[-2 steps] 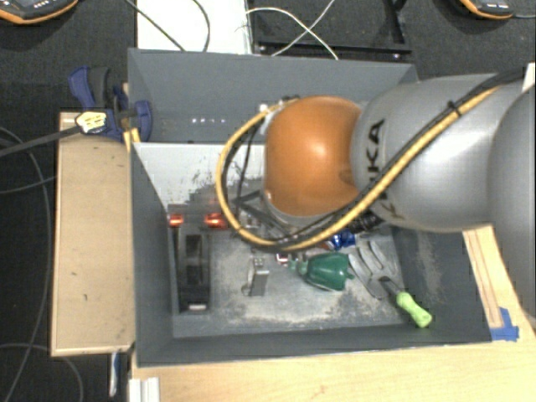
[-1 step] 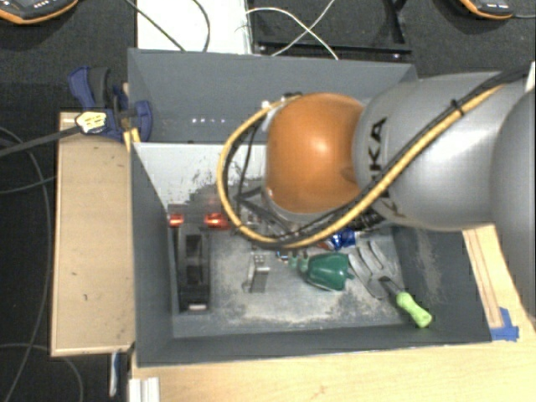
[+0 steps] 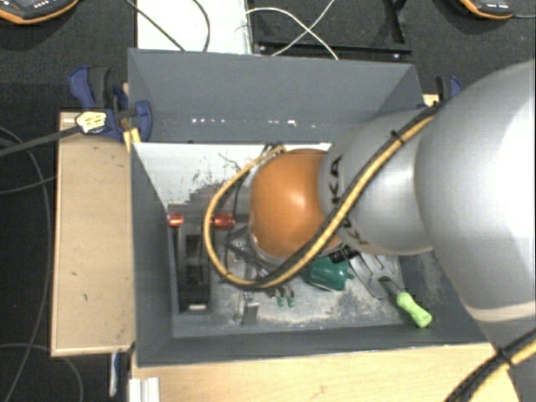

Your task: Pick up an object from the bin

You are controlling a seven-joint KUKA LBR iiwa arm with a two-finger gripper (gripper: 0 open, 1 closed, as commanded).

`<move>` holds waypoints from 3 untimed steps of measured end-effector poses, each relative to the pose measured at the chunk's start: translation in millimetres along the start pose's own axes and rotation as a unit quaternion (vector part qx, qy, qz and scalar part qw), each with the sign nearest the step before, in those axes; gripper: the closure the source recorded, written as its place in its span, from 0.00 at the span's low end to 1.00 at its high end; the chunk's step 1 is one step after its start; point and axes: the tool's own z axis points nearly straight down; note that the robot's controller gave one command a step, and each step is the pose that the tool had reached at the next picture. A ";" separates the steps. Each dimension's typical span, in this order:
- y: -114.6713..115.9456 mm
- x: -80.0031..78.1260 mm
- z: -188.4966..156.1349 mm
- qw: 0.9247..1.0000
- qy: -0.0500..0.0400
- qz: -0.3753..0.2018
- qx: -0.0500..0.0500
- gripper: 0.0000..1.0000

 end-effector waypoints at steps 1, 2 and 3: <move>-20.0 -24.4 -29.4 1.000 0.001 -0.014 0.001 0.00; 27.8 -38.1 4.6 0.983 -0.003 -0.183 0.000 0.00; 61.6 1.0 15.7 0.995 0.001 -0.100 0.000 1.00</move>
Offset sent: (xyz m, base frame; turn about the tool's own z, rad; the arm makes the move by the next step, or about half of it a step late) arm 0.0352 0.0427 -0.0229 -0.3929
